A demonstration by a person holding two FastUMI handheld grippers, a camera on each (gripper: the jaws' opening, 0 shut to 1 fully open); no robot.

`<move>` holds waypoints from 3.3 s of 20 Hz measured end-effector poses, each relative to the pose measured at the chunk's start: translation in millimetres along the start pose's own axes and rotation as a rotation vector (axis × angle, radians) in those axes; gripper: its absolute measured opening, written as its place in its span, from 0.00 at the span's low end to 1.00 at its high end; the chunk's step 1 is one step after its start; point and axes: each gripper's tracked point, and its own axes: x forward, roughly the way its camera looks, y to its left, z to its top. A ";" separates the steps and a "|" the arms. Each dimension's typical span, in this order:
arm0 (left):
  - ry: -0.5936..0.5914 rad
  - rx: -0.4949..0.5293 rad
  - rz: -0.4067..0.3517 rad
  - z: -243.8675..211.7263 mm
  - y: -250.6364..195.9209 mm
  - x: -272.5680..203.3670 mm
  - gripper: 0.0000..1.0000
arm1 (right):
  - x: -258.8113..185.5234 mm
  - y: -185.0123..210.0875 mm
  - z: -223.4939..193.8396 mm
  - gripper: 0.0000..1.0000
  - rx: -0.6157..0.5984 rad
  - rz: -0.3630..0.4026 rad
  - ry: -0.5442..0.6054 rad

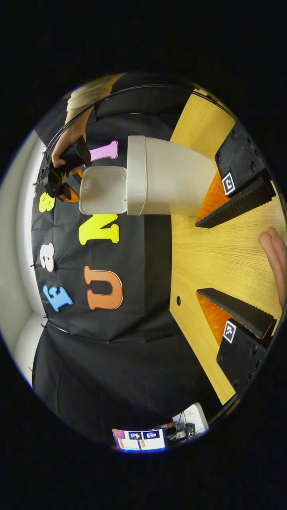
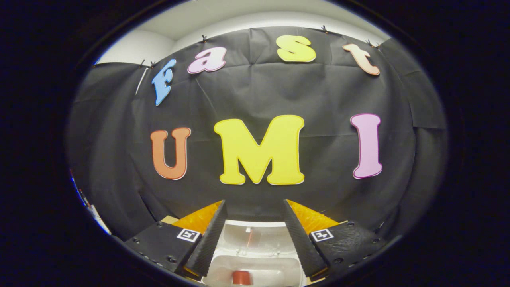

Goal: Press the lid of the desktop garbage bin to open it, pick up the crumpled paper on the desktop and throw it into the bin, then pick up the pop can on the desktop and drop it into the bin, and finally close the garbage bin lid.

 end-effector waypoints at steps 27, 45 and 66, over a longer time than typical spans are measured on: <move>-0.023 -0.006 -0.060 5.0 -37.4 -6.0 0.97 | -64.0 -11.1 -178.8 0.90 0.015 -0.088 0.500; -0.011 -0.021 -0.028 7.8 -22.6 -10.9 0.97 | -112.8 -16.3 -193.7 0.94 -0.008 -0.088 0.525; -0.003 -0.013 -0.004 1.3 -12.0 -3.2 0.97 | -112.7 -15.4 -202.2 0.95 -0.041 0.066 0.228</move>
